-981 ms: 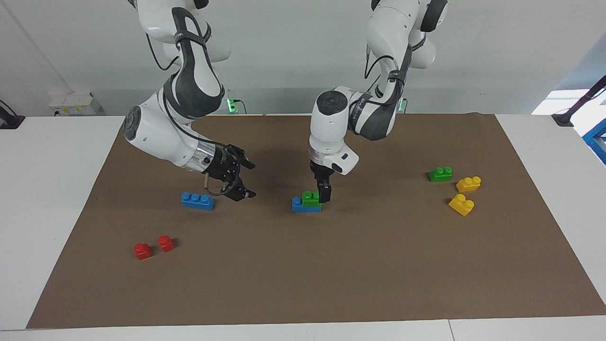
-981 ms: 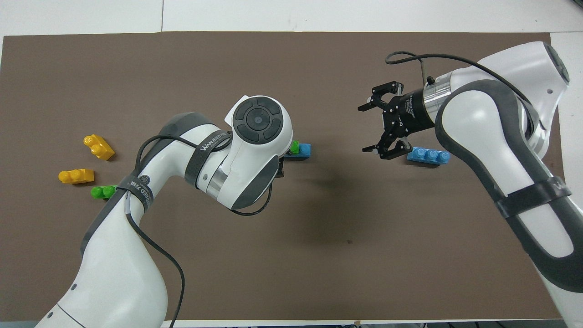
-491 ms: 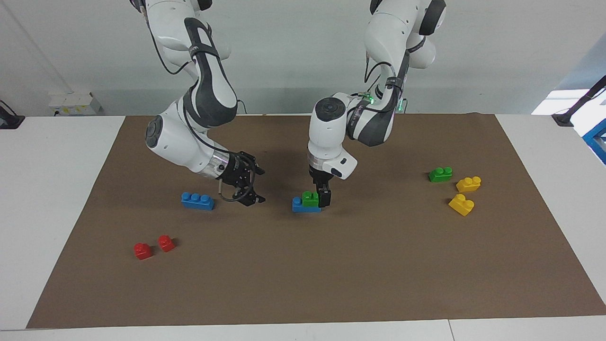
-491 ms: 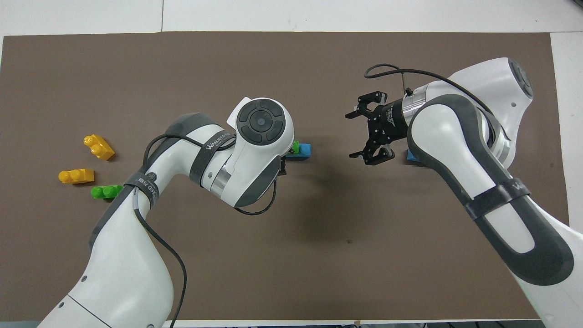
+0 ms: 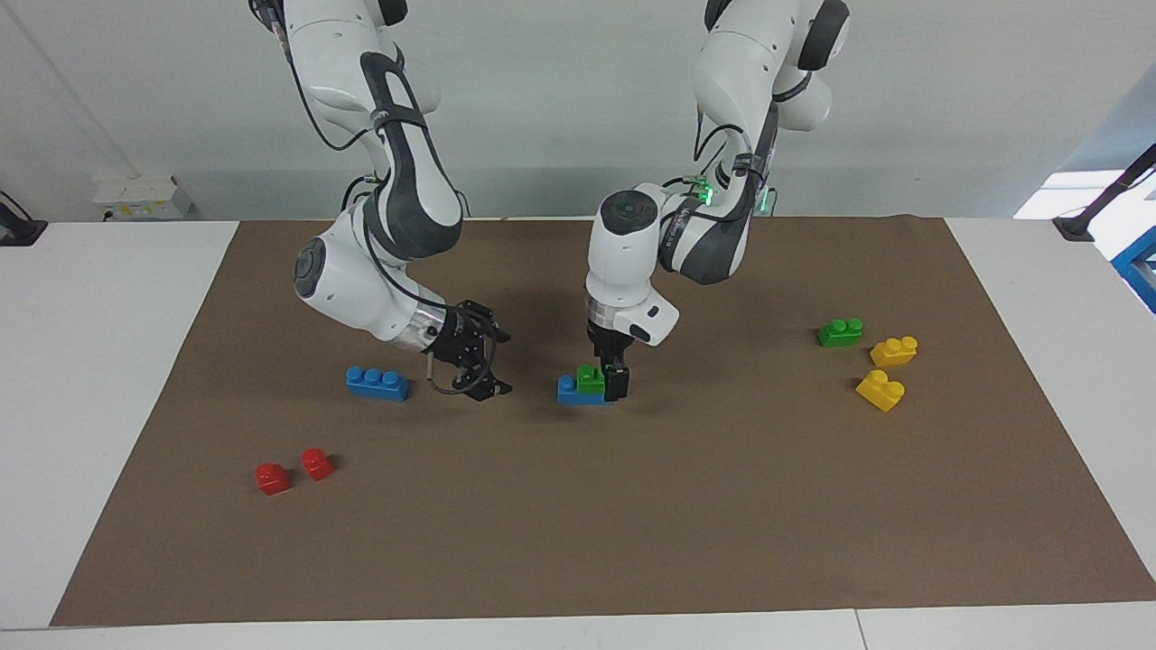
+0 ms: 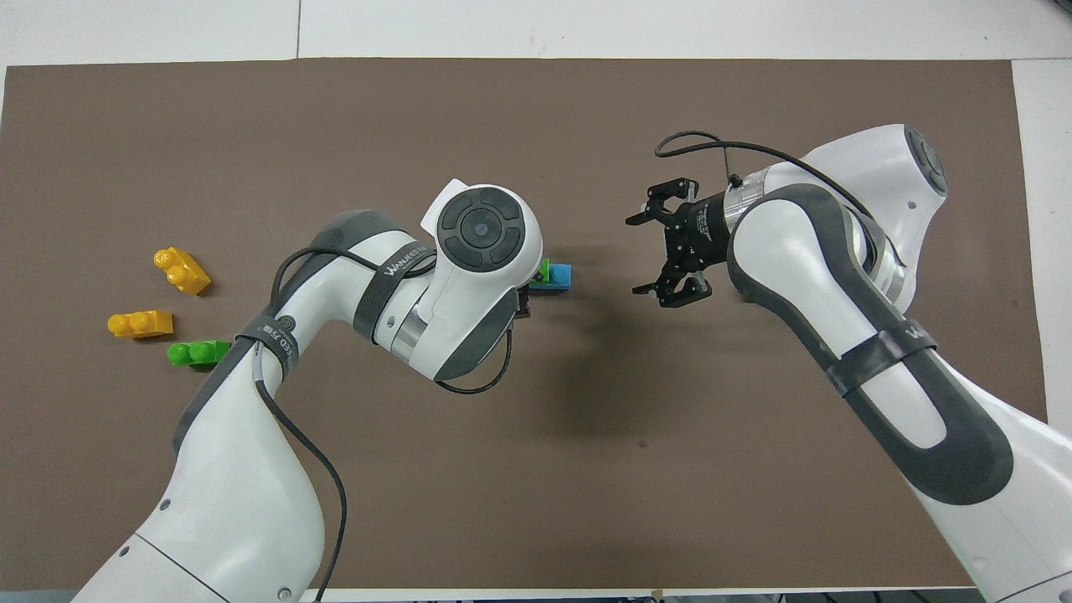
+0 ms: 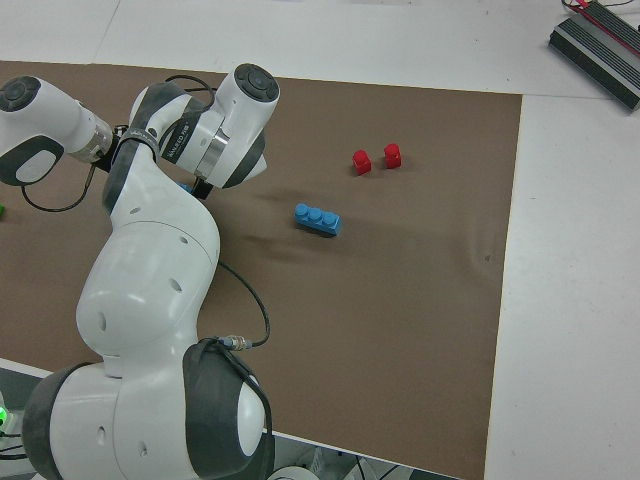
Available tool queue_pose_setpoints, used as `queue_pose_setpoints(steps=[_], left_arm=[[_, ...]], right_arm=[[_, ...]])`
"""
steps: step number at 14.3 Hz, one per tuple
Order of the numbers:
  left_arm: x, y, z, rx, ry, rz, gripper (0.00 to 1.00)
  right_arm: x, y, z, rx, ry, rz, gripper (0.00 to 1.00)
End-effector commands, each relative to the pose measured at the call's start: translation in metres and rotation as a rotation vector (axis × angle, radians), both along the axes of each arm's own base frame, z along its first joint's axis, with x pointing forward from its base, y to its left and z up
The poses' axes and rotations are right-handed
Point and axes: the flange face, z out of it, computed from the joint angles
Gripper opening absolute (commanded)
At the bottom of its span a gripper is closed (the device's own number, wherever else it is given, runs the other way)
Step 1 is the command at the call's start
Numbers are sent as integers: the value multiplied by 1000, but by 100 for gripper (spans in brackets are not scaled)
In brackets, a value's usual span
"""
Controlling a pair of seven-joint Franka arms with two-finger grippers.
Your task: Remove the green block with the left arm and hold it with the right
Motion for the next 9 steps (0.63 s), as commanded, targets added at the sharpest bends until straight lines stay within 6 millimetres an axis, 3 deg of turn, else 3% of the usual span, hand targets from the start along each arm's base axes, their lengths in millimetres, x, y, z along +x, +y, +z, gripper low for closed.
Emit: queue_pose_setpoints(steps=[1,4,9], left_arm=[[-4,0,-9,12,-18,8,100],[-5,0,-10,13,-17,6,100],[-5,0,-11,13,-17,8,100]], right_arm=[[1,6,-18,27,-7,-15,99],[-2,24,-31,17,-22,-9,99],[-4,31,-43,7,-31,-25,99]])
